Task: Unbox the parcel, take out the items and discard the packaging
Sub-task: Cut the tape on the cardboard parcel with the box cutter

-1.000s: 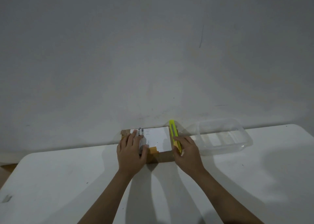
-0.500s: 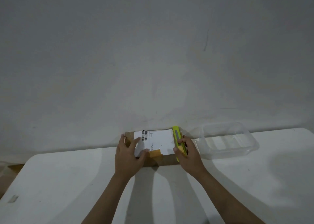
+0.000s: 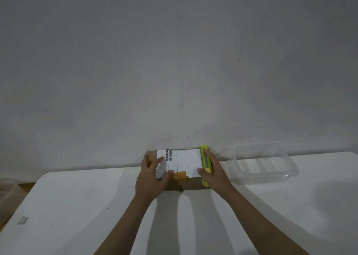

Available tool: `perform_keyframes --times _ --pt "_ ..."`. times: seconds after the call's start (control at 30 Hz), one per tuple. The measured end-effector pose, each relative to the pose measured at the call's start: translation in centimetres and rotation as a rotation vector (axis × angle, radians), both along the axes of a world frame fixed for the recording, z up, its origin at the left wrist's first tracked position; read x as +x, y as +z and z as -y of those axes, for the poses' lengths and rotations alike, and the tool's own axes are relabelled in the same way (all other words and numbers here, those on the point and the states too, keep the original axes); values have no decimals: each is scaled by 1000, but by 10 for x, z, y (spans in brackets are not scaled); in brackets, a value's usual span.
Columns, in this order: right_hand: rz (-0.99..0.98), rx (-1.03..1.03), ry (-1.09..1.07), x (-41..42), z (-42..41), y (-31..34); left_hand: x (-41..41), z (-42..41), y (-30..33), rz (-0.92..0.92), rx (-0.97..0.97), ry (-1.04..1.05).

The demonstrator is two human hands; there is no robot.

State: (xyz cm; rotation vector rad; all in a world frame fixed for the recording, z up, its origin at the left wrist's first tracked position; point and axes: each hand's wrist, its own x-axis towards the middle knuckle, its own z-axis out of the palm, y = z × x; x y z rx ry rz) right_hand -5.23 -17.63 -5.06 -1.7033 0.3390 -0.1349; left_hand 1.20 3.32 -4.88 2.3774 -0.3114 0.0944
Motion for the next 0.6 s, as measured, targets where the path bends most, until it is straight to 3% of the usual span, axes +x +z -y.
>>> perform_keyframes --times 0.6 --pt "30 -64 -6 -129 -23 8 -128 -26 -3 -38 20 6"
